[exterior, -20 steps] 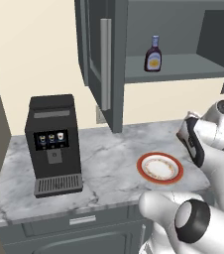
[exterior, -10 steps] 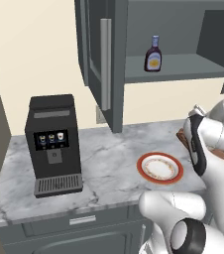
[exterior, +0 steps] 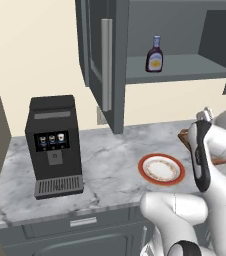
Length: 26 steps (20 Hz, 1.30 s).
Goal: Pick the steak from the plate and place it on the cutting board. Then pick the condiment bottle from the cabinet and place it next to the cutting board.
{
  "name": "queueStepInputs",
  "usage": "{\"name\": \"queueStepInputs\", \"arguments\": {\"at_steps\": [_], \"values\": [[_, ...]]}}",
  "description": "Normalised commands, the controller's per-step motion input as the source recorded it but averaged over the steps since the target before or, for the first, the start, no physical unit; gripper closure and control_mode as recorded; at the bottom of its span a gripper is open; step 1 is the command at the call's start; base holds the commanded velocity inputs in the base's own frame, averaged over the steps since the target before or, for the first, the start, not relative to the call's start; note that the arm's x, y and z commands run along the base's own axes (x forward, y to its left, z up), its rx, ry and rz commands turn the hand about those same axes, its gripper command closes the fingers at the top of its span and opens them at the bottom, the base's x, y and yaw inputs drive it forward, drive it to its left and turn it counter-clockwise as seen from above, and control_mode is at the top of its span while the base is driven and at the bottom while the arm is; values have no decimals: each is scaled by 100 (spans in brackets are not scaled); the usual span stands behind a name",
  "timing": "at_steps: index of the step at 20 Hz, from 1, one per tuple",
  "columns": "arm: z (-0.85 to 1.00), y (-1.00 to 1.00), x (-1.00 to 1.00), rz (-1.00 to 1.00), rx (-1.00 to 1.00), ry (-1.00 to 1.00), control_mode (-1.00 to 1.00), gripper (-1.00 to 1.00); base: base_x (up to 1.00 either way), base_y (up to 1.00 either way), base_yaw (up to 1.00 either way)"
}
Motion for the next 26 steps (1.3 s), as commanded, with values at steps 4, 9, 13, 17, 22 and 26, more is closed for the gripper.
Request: {"name": "queueStepInputs", "arguments": {"at_steps": [4, 9, 13, 17, 22, 26], "values": [[0, 14, 1, -15, 30, -3, -100, -100, 0, 0, 0], [0, 0, 16, -8, 21, 0, -100, -100, 0, 0, 0], [0, 0, 7, -9, 23, 0, -100, -100, 0, 0, 0], [0, 0, 0, -6, 27, 0, -100, -100, 0, 0, 0], [0, 0, 0, -2, 23, 0, -100, -100, 0, 0, 0], [0, 18, -5, -3, 13, 0, -100, -100, 0, 0, 0]]}}
